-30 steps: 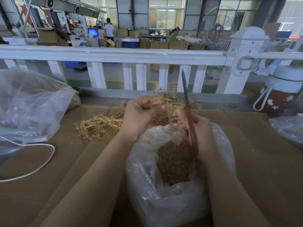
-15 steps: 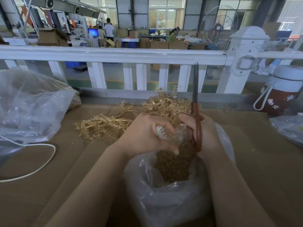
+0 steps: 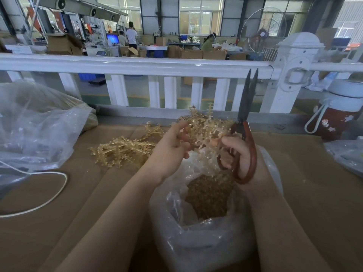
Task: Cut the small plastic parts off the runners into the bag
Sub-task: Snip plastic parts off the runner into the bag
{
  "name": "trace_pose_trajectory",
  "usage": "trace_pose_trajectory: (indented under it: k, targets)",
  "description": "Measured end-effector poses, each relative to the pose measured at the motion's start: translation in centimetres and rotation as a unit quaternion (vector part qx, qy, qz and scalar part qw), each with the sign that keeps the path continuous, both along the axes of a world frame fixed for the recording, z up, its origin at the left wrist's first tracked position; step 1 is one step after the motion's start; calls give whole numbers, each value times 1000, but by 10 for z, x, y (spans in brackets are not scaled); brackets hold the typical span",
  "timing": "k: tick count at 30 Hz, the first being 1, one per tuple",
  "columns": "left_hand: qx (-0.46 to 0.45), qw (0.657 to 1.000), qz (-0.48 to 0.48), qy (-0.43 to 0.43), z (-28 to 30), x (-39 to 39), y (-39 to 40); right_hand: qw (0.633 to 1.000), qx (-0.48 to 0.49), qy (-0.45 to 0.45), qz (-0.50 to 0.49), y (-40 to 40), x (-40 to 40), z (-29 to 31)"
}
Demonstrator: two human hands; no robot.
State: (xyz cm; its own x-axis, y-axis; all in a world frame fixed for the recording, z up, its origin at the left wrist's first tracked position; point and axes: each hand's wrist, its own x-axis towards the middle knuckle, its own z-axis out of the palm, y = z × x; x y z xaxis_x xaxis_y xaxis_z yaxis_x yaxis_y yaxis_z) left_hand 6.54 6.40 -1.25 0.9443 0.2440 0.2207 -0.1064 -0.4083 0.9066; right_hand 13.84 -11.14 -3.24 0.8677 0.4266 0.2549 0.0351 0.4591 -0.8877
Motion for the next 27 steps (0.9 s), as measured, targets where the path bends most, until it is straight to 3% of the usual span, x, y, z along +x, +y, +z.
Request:
trace_pose_trajectory:
  k: [2,5,13,17,23,27]
  targets:
    - [47,998,-37,-26,0,0,0,1000,-13,7,17,1,-6,3]
    - [47,996,-66,-46,-3,2,-3,999,-28,15,40,2,-9,6]
    - [71,977,153,-133,-11,6,-1,998,-25,60,-24,1,-2,0]
    - [98,967,203,-119,-13,7,5,995,45,85,-30,-1,7,-2]
    - [223,974,41,-9,-21,14,-1,998,37,43,-1,-2,11,-3]
    - [258,959,114,25,-24,14,2,999,29,38,21,1,11,-7]
